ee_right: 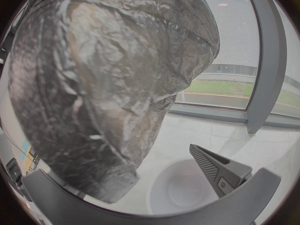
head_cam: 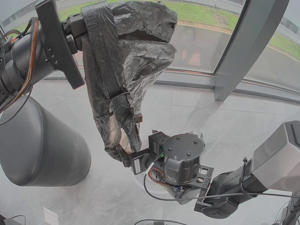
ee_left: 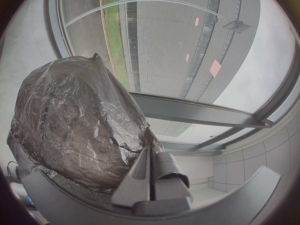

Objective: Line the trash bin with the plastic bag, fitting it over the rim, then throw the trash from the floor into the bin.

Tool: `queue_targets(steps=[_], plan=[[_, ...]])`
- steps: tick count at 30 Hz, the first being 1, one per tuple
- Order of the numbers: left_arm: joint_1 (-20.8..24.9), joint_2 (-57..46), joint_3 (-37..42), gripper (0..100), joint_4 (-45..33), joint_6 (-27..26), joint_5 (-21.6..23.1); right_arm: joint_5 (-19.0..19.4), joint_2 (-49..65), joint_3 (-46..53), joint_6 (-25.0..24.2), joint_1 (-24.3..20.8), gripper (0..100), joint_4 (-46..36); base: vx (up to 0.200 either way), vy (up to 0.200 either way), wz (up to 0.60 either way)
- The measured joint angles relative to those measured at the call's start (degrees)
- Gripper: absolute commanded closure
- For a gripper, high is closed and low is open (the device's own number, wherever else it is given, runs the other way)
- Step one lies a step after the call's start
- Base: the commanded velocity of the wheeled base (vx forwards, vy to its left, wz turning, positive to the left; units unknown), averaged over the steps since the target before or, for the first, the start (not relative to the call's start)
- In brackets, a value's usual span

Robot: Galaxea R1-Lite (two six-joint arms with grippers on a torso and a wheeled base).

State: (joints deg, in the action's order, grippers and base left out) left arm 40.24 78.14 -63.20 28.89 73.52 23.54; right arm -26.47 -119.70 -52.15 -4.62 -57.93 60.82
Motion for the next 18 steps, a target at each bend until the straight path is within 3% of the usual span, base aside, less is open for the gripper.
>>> queue_targets(steps=[4,9,10,18], plan=[[0.0,-0.1,0.1,100,0.0,0.0,0.0,-2.5,-2.1,-2.1,2.0,0.4,0,1.5,0.0,0.0,0.0],[0.0,-0.2,0.1,100,0.0,0.0,0.0,-2.8,-4.1,-3.0,4.1,0.5,0,4.0,0.0,0.0,0.0],[0.0,-0.3,0.1,100,0.0,0.0,0.0,-2.9,-4.5,-3.1,4.7,0.5,100,5.0,0.0,0.0,0.0],[0.0,-0.8,0.4,100,0.0,0.0,0.0,-2.9,-5.9,-2.9,5.7,0.6,100,6.4,0.0,0.0,0.0]])
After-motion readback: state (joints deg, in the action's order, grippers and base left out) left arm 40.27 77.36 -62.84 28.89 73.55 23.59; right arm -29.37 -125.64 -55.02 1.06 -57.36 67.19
